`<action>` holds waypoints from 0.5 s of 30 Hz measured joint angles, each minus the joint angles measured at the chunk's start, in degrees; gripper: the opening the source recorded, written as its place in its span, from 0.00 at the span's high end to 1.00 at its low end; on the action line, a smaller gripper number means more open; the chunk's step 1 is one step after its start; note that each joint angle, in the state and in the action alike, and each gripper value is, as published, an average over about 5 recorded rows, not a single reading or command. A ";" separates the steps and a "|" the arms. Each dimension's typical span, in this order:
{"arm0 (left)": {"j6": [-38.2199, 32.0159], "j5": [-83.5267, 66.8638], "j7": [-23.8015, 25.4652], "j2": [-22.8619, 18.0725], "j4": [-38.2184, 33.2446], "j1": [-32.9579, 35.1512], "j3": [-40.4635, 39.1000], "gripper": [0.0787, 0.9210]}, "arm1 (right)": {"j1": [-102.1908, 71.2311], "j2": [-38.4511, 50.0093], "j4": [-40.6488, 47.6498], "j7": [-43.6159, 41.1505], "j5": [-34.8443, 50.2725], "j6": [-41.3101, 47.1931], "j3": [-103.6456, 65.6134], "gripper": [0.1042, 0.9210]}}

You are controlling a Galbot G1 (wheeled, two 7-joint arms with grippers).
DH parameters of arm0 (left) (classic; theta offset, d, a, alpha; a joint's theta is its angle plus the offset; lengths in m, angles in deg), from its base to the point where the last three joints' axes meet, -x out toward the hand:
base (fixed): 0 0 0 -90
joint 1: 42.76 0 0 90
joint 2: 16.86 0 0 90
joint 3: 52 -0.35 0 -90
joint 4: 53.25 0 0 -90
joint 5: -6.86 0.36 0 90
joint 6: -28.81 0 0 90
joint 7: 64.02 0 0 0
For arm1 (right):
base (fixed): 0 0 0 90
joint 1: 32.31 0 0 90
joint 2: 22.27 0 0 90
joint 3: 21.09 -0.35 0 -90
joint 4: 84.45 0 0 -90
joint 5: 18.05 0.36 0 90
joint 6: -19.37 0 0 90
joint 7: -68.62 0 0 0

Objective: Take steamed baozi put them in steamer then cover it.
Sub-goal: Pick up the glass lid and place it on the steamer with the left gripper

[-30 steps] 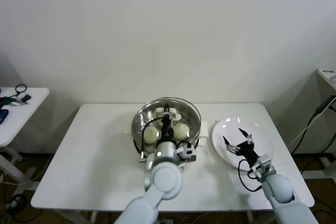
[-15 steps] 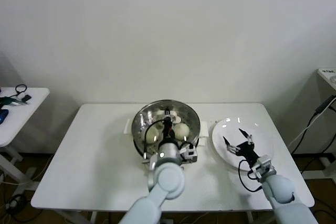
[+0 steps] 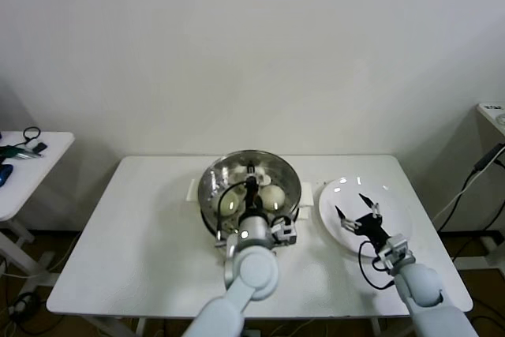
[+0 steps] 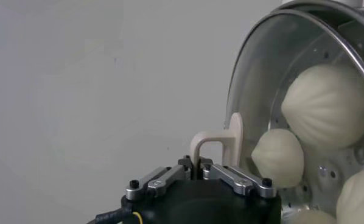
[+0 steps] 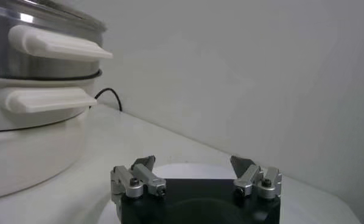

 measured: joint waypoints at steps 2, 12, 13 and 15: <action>-0.01 0.04 -0.53 0.02 0.25 0.22 0.02 0.92 | -0.09 -0.02 -0.07 -0.01 -0.01 -0.03 -0.05 0.12; -0.04 0.03 -2.20 -0.40 0.82 1.21 0.33 0.92 | -0.58 0.12 -0.41 -0.27 0.08 -0.14 -0.63 0.12; -0.05 0.05 -2.24 -0.49 0.78 1.32 0.42 0.92 | -0.58 0.13 -0.42 -0.34 0.11 -0.17 -0.72 0.12; -0.04 0.00 -2.27 -0.60 0.65 1.49 0.59 0.91 | -0.58 0.14 -0.43 -0.48 0.15 -0.21 -0.89 0.12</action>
